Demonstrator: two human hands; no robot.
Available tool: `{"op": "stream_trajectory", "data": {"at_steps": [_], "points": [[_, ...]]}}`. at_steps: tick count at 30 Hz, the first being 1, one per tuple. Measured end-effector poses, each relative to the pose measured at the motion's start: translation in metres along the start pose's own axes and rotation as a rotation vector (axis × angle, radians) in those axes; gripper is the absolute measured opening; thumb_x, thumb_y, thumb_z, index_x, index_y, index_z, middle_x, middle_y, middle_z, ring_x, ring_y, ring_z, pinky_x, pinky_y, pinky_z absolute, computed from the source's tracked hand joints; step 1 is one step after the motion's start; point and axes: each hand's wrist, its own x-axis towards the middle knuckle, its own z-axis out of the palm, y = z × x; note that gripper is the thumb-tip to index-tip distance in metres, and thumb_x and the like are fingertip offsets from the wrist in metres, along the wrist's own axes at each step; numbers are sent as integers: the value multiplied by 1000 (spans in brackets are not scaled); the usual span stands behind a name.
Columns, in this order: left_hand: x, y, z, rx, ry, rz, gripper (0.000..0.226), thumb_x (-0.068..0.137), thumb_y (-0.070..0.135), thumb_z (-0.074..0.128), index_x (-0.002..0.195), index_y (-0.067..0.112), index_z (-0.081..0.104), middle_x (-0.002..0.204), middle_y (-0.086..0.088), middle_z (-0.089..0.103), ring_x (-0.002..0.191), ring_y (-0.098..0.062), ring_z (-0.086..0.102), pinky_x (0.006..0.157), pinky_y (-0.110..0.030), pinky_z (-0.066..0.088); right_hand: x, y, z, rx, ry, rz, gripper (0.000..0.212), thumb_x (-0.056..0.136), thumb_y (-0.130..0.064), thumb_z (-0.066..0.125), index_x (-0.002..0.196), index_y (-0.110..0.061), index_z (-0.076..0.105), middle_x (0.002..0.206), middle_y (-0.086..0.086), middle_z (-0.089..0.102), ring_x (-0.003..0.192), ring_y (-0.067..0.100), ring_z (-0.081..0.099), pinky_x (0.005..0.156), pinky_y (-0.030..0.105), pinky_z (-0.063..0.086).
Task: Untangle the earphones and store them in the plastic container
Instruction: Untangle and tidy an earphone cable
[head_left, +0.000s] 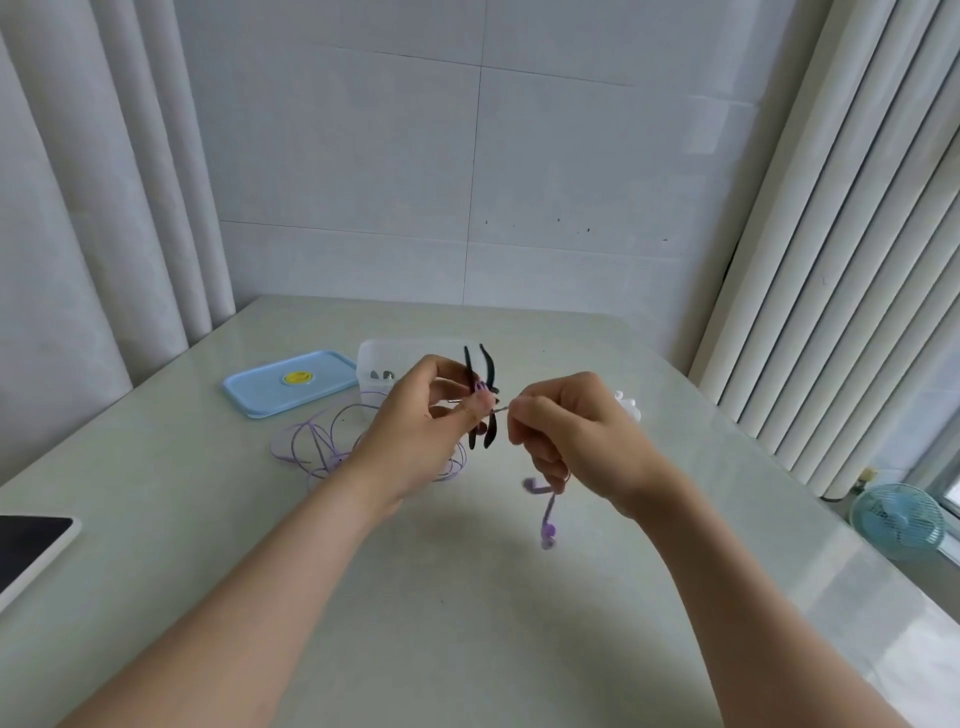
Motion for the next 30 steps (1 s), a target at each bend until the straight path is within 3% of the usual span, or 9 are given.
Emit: {"op": "stream_trajectory", "data": {"at_steps": [3,7,11,16,18,20,22,26,30], "points": [[-3,2,5,-22,-144,-21,22,98,33,72,114,18,65,96,4,76,75,-9,69,63,-23,44,-1,-5,-3,97,75,-39,31,100,-3,50,72,3,63,53,8,37,45,23,39,47,35,49],[-8,6,9,-72,-218,-31,33,88,34,79,112,14,71,87,4,75,66,-9,59,60,-21,41,-2,-6,-6,133,108,-17,31,98,-4,50,71,1,64,53,9,34,43,22,32,45,35,47],[-8,5,10,65,-229,21,18,91,31,81,108,26,74,96,4,77,74,-12,65,61,-16,47,-1,-4,-8,108,172,37,32,95,-6,54,64,-4,62,56,6,30,48,20,23,44,28,34],[-8,-1,12,140,-301,46,13,96,31,77,109,34,74,110,6,77,98,-31,72,87,-42,59,5,8,-15,-11,367,62,26,88,-11,57,63,-8,61,56,10,43,49,23,43,47,31,37],[-10,1,13,131,-325,47,14,99,29,73,113,31,74,112,8,77,101,-25,72,88,-38,57,8,14,-16,-96,426,33,23,87,-17,58,68,-6,65,59,16,54,54,23,50,50,31,44],[-12,5,12,95,-335,62,17,101,25,72,117,28,74,116,9,77,103,-17,73,90,-29,56,10,17,-15,-166,446,34,22,83,-28,59,72,-13,70,70,18,69,56,22,55,54,41,48],[-12,7,12,-5,-303,63,21,99,19,73,119,23,74,117,6,77,106,-18,75,95,-31,60,11,18,-15,-192,422,62,22,87,-31,62,77,-17,75,76,19,71,53,23,54,50,43,48],[-9,8,13,-229,-119,58,21,95,11,75,116,8,76,112,-8,79,109,-29,75,89,-45,64,10,21,-17,-202,237,178,29,101,-25,59,77,-20,74,67,14,52,49,23,49,44,29,40],[-8,11,12,-337,-56,0,34,89,27,76,117,8,76,110,-7,81,101,-25,79,82,-37,64,10,22,-9,-52,47,292,41,107,-22,53,66,-18,56,62,2,42,48,22,39,51,34,37]]}}
